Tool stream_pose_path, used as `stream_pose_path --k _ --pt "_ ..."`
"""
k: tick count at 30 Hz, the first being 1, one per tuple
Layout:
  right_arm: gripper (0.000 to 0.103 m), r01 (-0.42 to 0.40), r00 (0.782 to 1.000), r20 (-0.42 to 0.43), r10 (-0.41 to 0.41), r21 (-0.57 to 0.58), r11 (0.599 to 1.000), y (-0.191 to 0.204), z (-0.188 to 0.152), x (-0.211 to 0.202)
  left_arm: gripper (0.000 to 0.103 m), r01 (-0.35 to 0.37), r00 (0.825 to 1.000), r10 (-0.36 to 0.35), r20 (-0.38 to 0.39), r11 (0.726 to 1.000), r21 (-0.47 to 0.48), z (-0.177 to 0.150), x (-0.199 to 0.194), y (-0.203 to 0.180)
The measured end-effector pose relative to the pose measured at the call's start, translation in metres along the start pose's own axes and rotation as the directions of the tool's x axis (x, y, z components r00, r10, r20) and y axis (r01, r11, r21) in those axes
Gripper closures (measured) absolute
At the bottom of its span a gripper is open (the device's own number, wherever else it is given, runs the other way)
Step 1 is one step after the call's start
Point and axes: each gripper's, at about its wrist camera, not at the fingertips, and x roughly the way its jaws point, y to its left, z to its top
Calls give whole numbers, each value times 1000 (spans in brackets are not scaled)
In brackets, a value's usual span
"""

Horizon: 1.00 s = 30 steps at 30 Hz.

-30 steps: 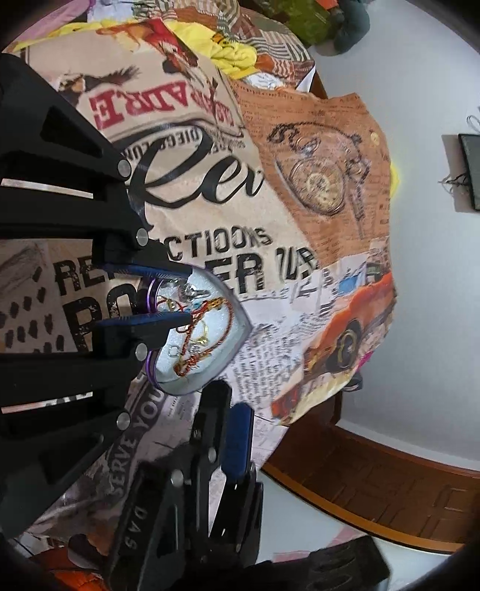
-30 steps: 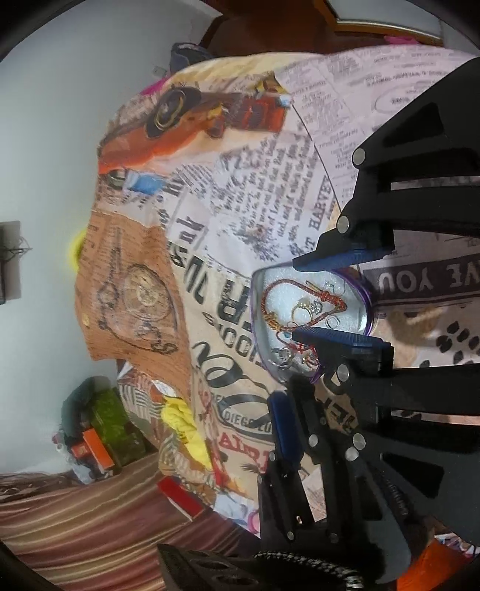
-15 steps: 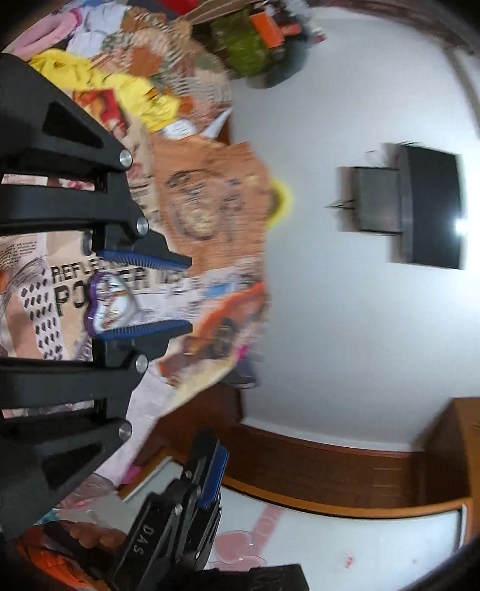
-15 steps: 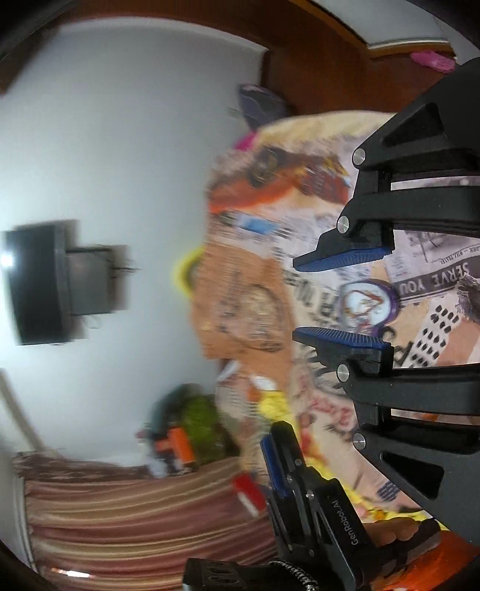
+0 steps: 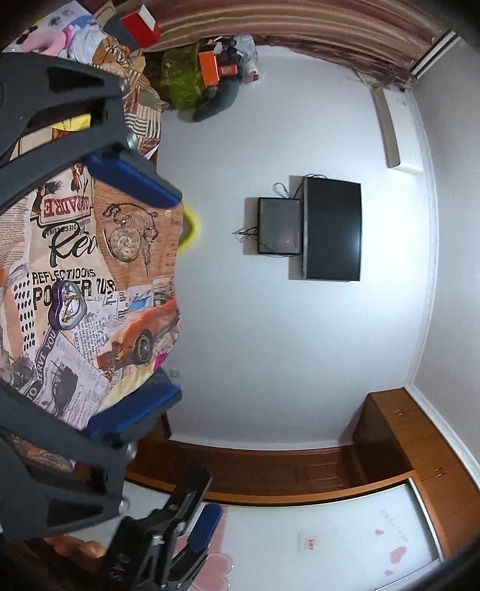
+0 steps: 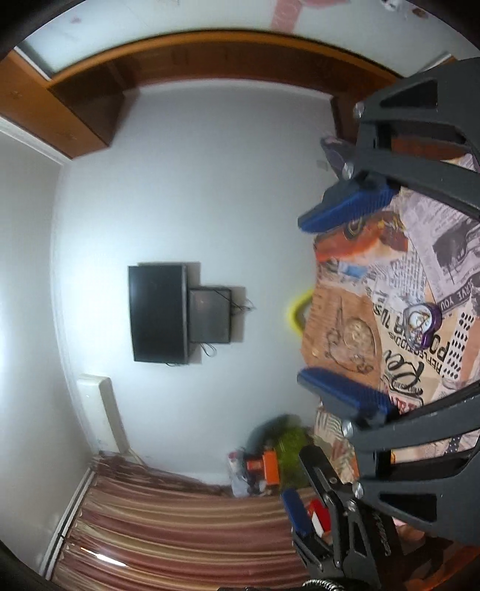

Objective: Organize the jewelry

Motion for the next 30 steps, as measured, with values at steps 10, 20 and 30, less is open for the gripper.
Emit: stream_pose_path --k 10,20,30 --pt "0 60 998 -15 -60 17 998 -3 -4 -1 1 -5 1000 5 -1 1000 2 -5 -17 -7" --pt "0 57 998 -33 -56 19 998 -6 -8 -9 1 -10 1000 10 -17 1000 5 -9 -21 -11" --pt "0 57 996 -67 -55 22 998 -6 -9 -4 1 -18 999 17 -50 1000 -3 -14 -12 -12"
